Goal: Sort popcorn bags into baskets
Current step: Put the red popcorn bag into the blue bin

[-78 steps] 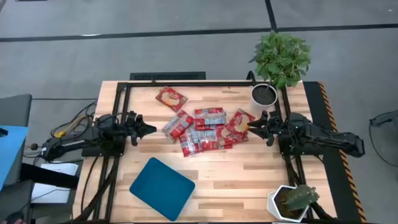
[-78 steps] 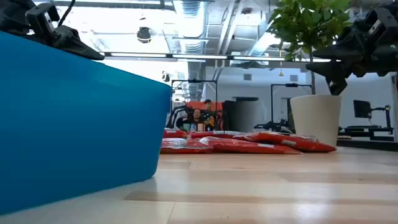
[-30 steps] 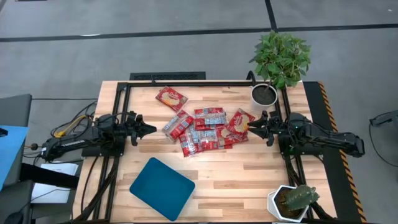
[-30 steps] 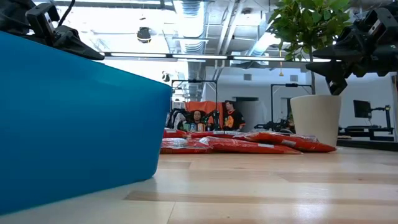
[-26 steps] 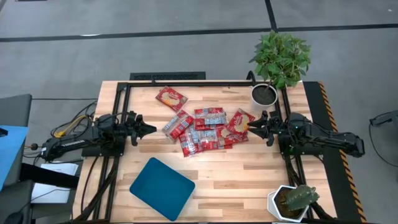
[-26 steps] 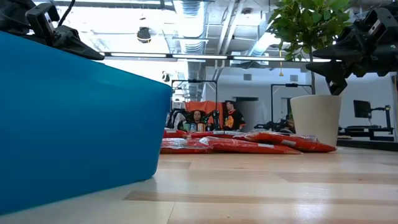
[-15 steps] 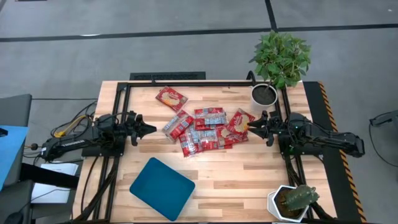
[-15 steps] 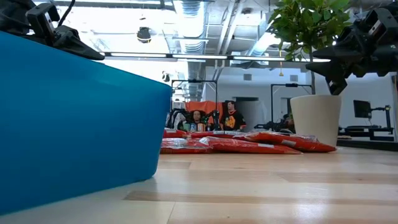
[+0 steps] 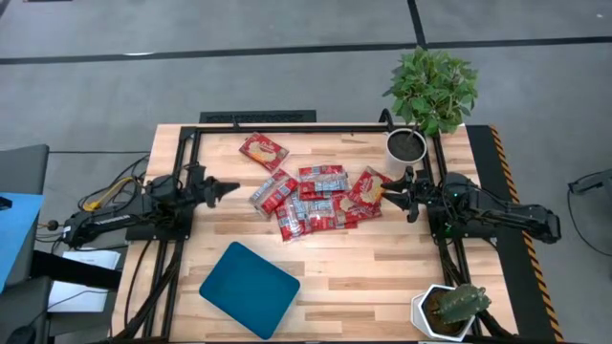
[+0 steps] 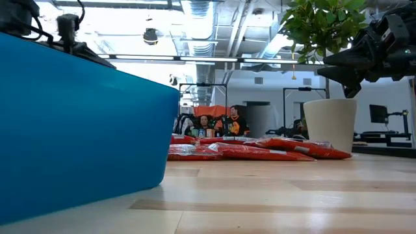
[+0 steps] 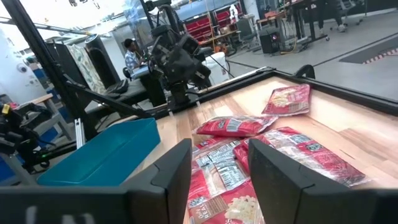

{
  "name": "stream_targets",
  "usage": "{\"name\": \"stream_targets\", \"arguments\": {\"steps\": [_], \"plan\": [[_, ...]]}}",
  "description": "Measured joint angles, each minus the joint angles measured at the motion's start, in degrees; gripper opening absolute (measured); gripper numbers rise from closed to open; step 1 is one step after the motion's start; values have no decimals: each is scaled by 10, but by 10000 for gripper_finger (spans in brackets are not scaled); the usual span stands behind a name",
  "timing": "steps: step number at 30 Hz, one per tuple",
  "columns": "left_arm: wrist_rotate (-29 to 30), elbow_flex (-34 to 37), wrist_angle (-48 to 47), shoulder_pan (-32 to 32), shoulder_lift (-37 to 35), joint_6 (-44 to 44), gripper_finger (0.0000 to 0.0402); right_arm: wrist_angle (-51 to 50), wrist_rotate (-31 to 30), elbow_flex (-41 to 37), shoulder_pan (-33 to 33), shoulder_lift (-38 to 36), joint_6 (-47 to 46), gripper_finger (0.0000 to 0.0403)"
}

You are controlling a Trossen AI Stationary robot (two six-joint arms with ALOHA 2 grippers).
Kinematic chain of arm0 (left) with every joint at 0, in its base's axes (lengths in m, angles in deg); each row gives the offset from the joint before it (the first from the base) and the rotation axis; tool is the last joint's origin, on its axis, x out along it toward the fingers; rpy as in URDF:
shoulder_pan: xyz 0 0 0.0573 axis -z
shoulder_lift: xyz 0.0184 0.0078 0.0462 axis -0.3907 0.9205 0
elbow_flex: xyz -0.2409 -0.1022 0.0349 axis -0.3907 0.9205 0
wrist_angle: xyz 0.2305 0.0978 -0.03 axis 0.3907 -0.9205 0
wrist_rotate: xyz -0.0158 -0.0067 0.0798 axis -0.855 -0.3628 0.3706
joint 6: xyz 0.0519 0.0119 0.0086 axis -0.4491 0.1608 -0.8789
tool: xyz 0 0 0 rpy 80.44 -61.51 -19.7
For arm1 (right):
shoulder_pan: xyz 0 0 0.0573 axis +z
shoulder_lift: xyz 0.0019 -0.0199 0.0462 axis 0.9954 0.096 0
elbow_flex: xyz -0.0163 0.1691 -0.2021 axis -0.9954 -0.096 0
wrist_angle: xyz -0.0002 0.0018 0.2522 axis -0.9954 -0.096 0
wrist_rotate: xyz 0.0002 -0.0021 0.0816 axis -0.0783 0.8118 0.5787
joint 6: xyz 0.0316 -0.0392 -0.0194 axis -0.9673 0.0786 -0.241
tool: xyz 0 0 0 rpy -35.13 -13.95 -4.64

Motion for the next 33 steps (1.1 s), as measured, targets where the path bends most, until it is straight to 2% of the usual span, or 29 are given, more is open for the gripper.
{"name": "stream_targets", "arguments": {"steps": [4,8,12,15,18,22,25,28,33], "plan": [[59,0,44,-1,1,55,64,2,-2,0,0,0,-5,175],[33,-18,140,0,18,25,78,21,-16,0,0,0,-130,175],[22,-97,178,0,72,-51,122,43,-45,0,0,0,-239,178],[13,-172,156,0,151,-115,166,41,-63,0,0,0,-306,180],[-8,-263,79,0,246,-170,213,25,-58,0,1,0,-320,183],[-7,-388,-141,0,392,-200,264,1,-47,0,11,0,-348,184],[8,-445,-271,0,503,-232,280,-11,-49,1,16,0,-334,183],[10,-462,-274,0,600,-270,281,-14,-51,1,17,0,-290,182],[12,-462,-194,5,729,-303,279,-18,-82,1,16,0,-272,188]]}}
